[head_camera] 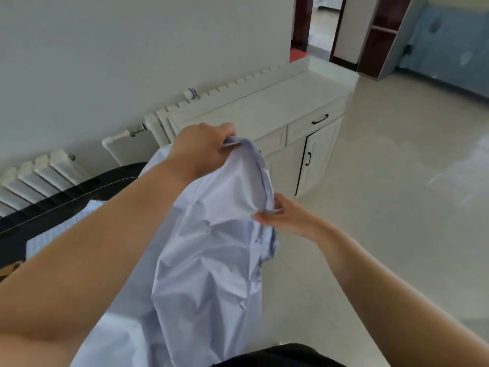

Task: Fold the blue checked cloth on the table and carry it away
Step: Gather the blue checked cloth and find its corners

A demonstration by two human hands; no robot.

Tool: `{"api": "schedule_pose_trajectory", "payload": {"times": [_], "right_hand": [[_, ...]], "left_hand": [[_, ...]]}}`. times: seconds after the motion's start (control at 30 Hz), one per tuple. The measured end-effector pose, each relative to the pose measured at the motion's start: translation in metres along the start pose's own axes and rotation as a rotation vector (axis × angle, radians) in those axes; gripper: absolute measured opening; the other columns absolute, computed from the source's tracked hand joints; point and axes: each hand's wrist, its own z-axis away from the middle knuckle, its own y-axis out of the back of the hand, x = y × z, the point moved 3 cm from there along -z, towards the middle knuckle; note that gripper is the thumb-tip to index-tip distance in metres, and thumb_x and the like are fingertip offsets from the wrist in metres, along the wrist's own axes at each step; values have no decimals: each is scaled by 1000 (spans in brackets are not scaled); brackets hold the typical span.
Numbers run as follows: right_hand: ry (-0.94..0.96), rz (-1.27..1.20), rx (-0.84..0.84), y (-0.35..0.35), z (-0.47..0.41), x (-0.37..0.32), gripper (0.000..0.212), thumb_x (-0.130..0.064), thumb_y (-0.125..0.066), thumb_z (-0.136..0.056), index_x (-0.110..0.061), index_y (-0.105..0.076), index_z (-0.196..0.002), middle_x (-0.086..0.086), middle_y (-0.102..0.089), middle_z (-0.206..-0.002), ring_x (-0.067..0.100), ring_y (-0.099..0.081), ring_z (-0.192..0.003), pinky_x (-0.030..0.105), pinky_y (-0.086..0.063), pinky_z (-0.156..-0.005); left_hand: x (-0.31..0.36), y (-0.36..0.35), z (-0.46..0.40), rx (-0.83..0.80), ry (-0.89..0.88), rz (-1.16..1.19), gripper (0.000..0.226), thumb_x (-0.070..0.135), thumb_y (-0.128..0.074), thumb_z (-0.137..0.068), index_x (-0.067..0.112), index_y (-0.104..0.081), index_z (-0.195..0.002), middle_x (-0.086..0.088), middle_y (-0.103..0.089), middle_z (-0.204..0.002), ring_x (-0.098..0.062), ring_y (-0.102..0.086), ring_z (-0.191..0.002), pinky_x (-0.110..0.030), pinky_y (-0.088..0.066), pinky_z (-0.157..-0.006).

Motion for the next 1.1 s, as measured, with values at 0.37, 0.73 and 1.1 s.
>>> {"api": "schedule_pose_trajectory", "payload": {"times": [0.37,0.73,1.1], "right_hand": [[-32,48,297,-44,-30,50,18,-24,-55,-85,-6,-58,-85,7,-60,-77,23,-58,-76,32,-40,-59],[52,-385,999,151,-6,7,23,-1,-41,-89,-17,-42,-106,-7,-46,-78,13,-48,-75,16,-34,-55],[257,41,1361,239,83,-41,24,-16,-46,-86,-18,-48,-110,-17,-49,-74,9,-51,-71,25,-38,-59]], "left_hand": [[-35,30,-3,411,552,583,30,20,-42,-92,25,-32,-64,8,-41,-60,-3,-39,-53,-20,-29,-49],[6,-61,61,-328,513,242,68,63,-57,-81,21,-49,-133,-9,-65,-119,-32,-60,-111,-37,-47,-85],[137,-156,6,-691,592,625,36,28,-57,-91,6,-54,-119,-7,-57,-109,-27,-57,-105,-18,-43,-79]]}}
